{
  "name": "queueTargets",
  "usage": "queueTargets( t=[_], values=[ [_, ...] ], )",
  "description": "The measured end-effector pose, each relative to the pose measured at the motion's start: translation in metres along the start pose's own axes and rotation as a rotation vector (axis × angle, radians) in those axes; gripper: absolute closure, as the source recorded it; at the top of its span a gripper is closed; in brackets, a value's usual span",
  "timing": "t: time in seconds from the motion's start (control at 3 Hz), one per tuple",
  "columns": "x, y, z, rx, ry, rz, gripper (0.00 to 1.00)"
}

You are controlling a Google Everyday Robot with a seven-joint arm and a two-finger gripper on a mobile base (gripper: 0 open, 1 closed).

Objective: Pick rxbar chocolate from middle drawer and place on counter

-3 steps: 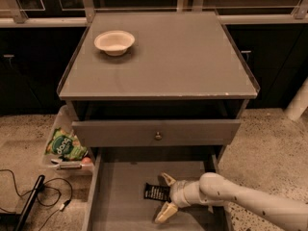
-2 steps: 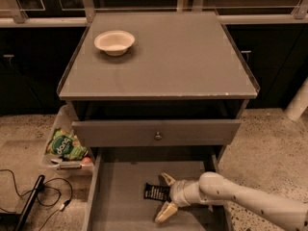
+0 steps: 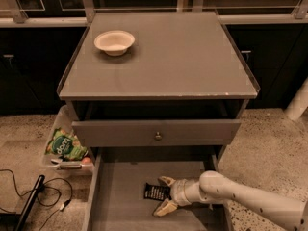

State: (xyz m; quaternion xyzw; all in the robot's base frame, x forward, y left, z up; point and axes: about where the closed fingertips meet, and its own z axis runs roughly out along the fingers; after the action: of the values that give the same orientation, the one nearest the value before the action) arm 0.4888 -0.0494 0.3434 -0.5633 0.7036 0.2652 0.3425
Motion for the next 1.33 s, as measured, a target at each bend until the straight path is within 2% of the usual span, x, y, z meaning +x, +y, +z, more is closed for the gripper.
queueTargets(
  t=[1.0, 1.33],
  values=[
    [0.0, 0.0001, 0.0001, 0.0, 0.0, 0.0, 0.88],
    [0.0, 0.0001, 0.0001, 0.0, 0.0, 0.0, 1.0]
  ],
)
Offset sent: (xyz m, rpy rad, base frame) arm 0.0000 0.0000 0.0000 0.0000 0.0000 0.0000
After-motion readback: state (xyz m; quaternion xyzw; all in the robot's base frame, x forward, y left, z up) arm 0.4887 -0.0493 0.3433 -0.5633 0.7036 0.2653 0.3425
